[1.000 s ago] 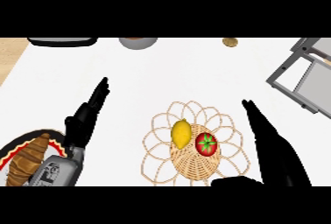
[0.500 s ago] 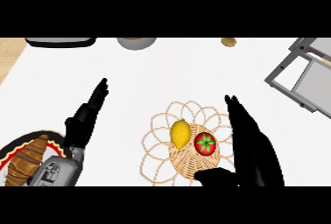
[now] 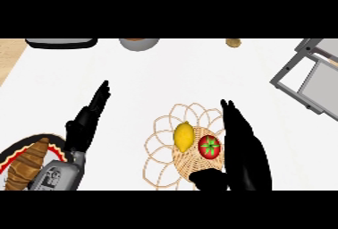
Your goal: Pick the tomato from the placemat and place it in the tiered shelf
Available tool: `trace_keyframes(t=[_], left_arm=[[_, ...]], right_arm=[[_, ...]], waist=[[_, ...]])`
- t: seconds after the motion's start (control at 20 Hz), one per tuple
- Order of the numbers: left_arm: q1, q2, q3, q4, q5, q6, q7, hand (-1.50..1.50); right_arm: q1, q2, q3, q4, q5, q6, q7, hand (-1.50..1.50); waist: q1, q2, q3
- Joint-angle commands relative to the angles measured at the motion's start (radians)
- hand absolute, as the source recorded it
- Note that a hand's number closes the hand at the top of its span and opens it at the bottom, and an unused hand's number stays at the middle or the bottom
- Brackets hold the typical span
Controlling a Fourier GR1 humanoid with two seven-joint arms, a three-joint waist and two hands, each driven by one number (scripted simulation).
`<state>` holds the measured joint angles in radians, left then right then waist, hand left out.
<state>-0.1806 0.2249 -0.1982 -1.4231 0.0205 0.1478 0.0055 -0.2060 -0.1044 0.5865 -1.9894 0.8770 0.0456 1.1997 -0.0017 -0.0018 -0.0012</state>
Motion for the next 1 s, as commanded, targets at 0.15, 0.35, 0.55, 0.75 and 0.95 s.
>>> trace_keyframes(t=[0.15,0.35,0.55,0.75,0.95], left_arm=[[0.004,0.016,0.026,-0.002,0.001,-0.032,-0.006,0.00],[0.027,-0.023,-0.003,-0.039,-0.025,-0.003,0.022,0.00],[-0.012,0.002,0.033,-0.026,-0.016,-0.035,0.032,0.00],[-0.016,0.011,0.043,-0.067,-0.009,-0.058,0.061,0.00],[-0.056,-0.025,0.054,0.008,-0.021,-0.050,0.044,0.00]], right_arm=[[0.012,0.071,-0.073,0.072,0.046,0.068,0.099,-1.50],[-0.036,0.103,-0.060,0.108,0.036,0.082,0.155,-1.50],[0.064,0.103,-0.023,0.070,0.092,0.074,0.127,-1.50],[0.038,0.104,-0.056,0.117,0.062,0.086,0.098,-1.50],[0.038,0.104,-0.064,0.151,0.079,0.080,0.083,-1.50]], waist=[[0.000,0.002,0.001],[0.008,0.001,0.001],[-0.001,0.000,0.001],[0.006,0.000,0.001],[0.001,0.002,0.001]])
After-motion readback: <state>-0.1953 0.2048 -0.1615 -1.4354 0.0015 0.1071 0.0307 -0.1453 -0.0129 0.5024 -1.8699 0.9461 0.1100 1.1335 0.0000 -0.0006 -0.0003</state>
